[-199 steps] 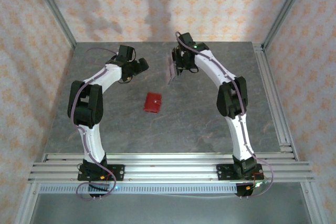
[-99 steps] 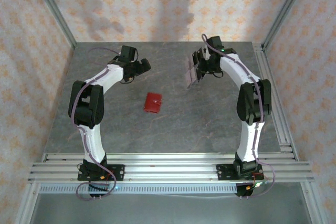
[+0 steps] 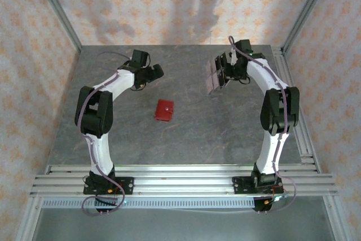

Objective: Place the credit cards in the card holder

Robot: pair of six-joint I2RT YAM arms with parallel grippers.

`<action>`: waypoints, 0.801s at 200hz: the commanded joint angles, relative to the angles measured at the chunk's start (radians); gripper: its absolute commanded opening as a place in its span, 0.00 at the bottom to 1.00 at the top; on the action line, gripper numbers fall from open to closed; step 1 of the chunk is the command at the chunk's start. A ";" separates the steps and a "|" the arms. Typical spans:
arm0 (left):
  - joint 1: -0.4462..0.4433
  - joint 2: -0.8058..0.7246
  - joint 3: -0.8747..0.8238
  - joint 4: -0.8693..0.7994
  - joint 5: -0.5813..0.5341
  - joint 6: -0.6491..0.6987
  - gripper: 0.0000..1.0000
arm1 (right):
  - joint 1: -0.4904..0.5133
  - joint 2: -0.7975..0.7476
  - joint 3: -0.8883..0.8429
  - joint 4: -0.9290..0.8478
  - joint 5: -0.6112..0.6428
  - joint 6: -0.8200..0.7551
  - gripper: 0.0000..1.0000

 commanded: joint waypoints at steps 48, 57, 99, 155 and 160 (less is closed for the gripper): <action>-0.009 0.013 0.023 -0.003 0.000 0.014 1.00 | 0.005 -0.050 -0.006 0.014 0.006 0.004 0.43; -0.008 0.013 0.023 -0.004 0.000 0.016 1.00 | 0.004 -0.055 -0.003 0.010 0.009 0.005 0.45; -0.009 0.008 0.026 -0.013 0.002 0.018 1.00 | 0.004 -0.097 0.020 -0.013 0.039 0.022 0.55; -0.008 -0.058 -0.033 -0.021 0.004 0.026 1.00 | 0.008 -0.258 0.039 -0.013 0.063 0.151 0.63; -0.008 -0.069 -0.047 -0.018 0.008 0.026 1.00 | 0.012 -0.275 0.035 -0.009 0.043 0.171 0.63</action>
